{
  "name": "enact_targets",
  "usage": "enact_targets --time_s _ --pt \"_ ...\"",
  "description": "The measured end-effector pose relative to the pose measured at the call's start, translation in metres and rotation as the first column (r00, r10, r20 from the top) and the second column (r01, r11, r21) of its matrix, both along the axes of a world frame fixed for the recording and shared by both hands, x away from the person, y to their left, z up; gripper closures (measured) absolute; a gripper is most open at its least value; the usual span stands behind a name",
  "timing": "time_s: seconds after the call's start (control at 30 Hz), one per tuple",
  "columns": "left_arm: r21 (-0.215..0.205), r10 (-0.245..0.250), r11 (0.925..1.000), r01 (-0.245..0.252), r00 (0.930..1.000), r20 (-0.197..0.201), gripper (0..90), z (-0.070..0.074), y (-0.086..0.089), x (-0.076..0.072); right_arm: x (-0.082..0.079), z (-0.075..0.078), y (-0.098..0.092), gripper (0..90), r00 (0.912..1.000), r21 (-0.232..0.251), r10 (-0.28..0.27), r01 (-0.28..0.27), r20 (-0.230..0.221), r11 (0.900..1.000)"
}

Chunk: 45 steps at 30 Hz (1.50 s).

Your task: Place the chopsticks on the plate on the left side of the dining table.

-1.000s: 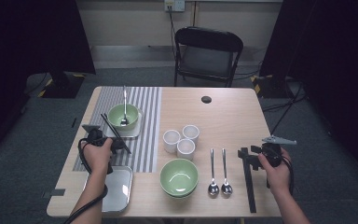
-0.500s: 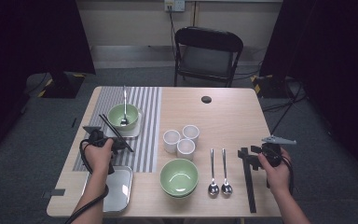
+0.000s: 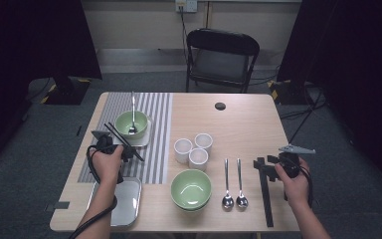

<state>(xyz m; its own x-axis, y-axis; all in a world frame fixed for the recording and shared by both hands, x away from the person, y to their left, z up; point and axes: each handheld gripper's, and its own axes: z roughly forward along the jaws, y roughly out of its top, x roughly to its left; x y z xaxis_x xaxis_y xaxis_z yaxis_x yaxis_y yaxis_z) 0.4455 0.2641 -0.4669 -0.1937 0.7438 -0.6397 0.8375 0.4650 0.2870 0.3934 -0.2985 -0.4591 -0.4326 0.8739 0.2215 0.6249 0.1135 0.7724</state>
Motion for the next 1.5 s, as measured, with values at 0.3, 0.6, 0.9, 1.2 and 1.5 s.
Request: enact_targets --time_s 0.3,0.6,0.9,1.2,1.5 --pt "0.035 -0.005 0.9994 0.006 0.9992 -0.04 68.4 -0.002 -0.008 0.008 0.0 0.0 -0.001 26.3 1.0 0.003 0.001 -0.001 -0.001 1.0" --pt "0.029 0.001 0.9996 0.0 0.9986 -0.052 70.0 -0.005 -0.011 0.012 0.0 0.0 -0.001 26.3 1.0 0.004 0.002 -0.002 0.002 1.0" --pt "0.022 -0.009 0.9997 0.01 0.9985 -0.055 75.0 -0.006 -0.008 0.012 0.001 0.0 -0.002 26.3 1.0 0.006 0.003 -0.003 0.002 1.0" --pt "-0.012 0.0 0.9999 -0.001 0.9991 -0.044 76.9 -0.005 -0.005 0.009 0.001 0.001 -0.003 26.3 1.0 0.008 0.002 -0.002 0.004 1.0" --pt "-0.019 0.008 0.9998 -0.009 0.999 -0.043 77.1 -0.005 -0.002 0.004 0.001 0.001 -0.003 26.3 1.0 0.008 -0.001 0.001 0.004 1.0"
